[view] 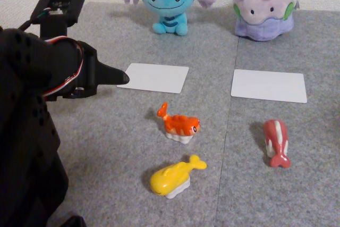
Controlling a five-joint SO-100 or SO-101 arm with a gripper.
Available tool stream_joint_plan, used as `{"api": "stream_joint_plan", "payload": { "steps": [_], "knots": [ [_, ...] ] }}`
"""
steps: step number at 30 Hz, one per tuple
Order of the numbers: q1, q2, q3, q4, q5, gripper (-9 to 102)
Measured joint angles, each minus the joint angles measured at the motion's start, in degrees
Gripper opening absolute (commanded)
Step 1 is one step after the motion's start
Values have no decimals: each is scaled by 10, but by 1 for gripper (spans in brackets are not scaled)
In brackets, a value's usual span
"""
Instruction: Wooper wants to eat egg sudhi, and Goomy wants to eat shrimp sushi
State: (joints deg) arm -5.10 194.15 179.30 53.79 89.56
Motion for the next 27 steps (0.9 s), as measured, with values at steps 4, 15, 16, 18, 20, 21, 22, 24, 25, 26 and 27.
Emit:
{"api": "stream_joint_plan", "payload": {
  "steps": [4, 15, 16, 18, 20, 21, 22, 24, 25, 26, 27],
  "knots": [
    [47, 4, -39, -14, 10, 32],
    [52, 1, -40, -14, 10, 32],
    [51, 1, -40, -14, 10, 32],
    [56, 1, -40, -14, 10, 32],
    [54, 1, -43, -14, 10, 32],
    [52, 1, -44, -14, 10, 32],
    [52, 1, -46, -14, 10, 32],
    [54, 1, -55, -12, 4, 32],
    [53, 1, -63, -11, -3, 32],
    [52, 1, -72, -8, -9, 32],
    [52, 1, -82, -4, -18, 32]
  ]
}}
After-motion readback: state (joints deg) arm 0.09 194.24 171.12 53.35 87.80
